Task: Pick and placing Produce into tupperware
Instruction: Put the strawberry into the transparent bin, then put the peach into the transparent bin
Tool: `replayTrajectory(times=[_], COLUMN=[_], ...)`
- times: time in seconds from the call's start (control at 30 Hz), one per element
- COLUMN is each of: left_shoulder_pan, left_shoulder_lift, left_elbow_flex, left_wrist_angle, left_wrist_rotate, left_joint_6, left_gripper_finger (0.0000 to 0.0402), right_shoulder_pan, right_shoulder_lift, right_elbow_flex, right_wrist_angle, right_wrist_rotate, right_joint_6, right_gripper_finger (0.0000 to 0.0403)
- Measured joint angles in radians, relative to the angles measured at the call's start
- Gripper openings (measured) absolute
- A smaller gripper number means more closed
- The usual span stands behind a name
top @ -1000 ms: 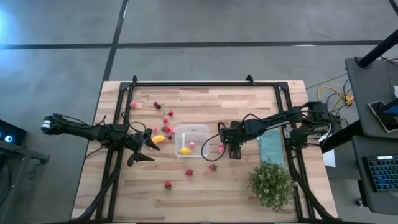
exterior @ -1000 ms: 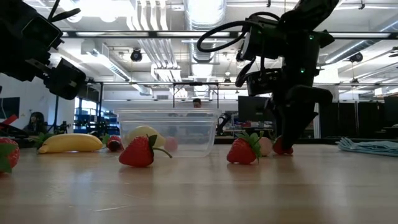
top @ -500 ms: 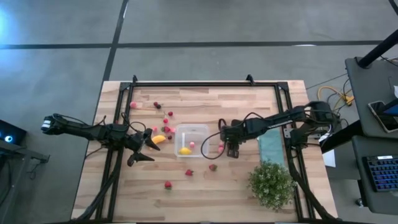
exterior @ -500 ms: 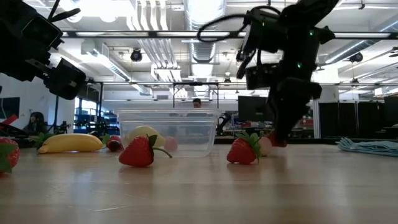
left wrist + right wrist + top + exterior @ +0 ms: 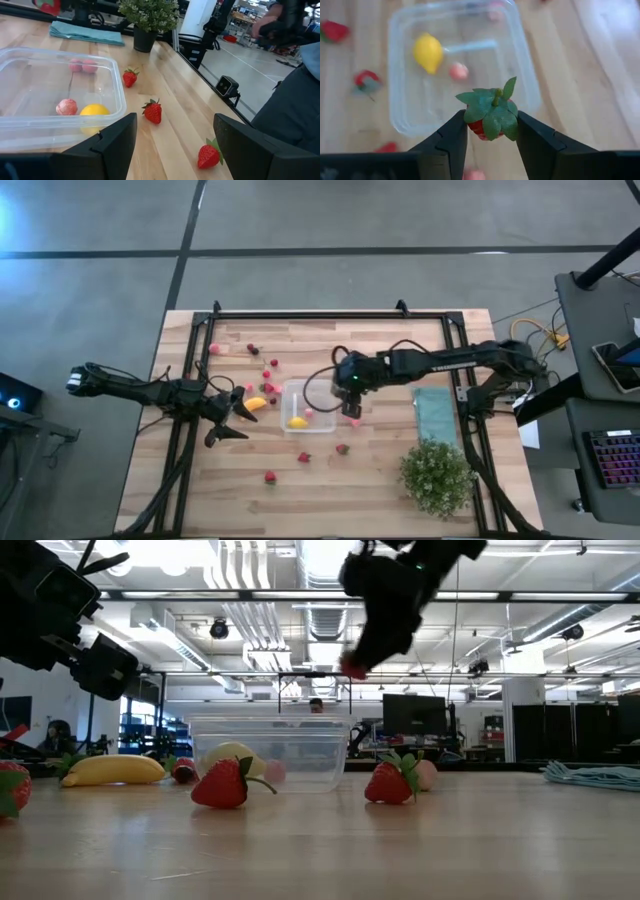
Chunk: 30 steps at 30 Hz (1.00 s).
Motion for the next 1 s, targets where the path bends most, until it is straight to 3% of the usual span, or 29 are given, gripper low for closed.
replayTrajectory(times=[0.37, 0.53, 0.77, 1.0], left_shoulder_pan=[0.0, 0.0, 0.0, 0.0], left_shoulder_lift=[0.0, 0.0, 0.0, 0.0], left_elbow_flex=[0.0, 0.0, 0.0, 0.0], left_wrist_angle=[0.0, 0.0, 0.0, 0.0], left_wrist_rotate=[0.0, 0.0, 0.0, 0.0], left_joint_6=[0.0, 0.0, 0.0, 0.0], left_gripper_finger=[0.0249, 0.0249, 0.0249, 0.0249], right_shoulder_pan=[0.003, 0.029, 0.048, 0.073], right_shoulder_lift=[0.274, 0.402, 0.539, 0.576], right_elbow_flex=[0.273, 0.451, 0.678, 0.868], right_wrist_angle=[-0.021, -0.173, -0.308, -0.693], right_wrist_rotate=[-0.198, -0.192, -0.158, -0.046], right_joint_6=[-0.096, 0.029, 0.185, 0.274], right_gripper_finger=[0.0146, 0.0155, 0.0206, 0.023])
